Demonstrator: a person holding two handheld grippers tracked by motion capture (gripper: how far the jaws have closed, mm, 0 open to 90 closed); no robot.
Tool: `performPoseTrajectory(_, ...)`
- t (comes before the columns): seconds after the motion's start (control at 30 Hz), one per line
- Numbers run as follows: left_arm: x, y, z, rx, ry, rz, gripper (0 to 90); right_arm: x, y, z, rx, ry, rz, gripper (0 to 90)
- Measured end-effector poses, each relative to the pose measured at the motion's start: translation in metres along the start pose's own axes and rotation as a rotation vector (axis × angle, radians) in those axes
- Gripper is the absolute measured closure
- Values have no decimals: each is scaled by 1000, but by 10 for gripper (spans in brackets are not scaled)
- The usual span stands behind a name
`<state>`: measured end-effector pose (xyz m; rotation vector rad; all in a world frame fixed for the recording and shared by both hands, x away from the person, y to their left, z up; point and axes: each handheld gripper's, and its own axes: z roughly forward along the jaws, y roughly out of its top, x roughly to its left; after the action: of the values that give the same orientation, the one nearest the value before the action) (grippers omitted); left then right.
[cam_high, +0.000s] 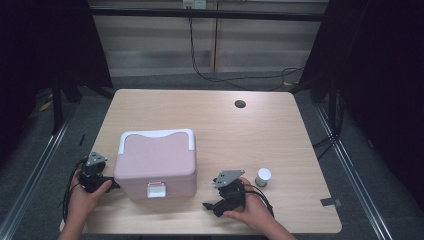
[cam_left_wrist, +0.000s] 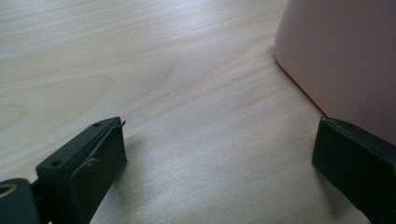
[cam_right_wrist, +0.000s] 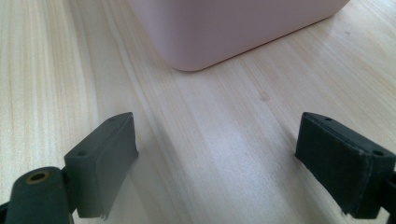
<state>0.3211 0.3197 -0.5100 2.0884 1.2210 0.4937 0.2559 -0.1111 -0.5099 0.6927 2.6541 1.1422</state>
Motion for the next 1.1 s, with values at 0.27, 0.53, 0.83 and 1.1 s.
performPoseTrajectory(0.27,0,-1,-1,2,-4,1,24,0,0,0,-1,1,0,119)
performPoseTrajectory(0.53,1,1,-12,37,-36,-13,177,-3,1,-2,-1,-1,10,226)
performPoseTrajectory(0.83,3,12,-30,91,-110,-38,337,-6,10,-17,-32,27,18,434)
performPoseTrajectory(1.1,2,34,-44,187,-165,-44,524,-10,20,-26,-27,37,19,601)
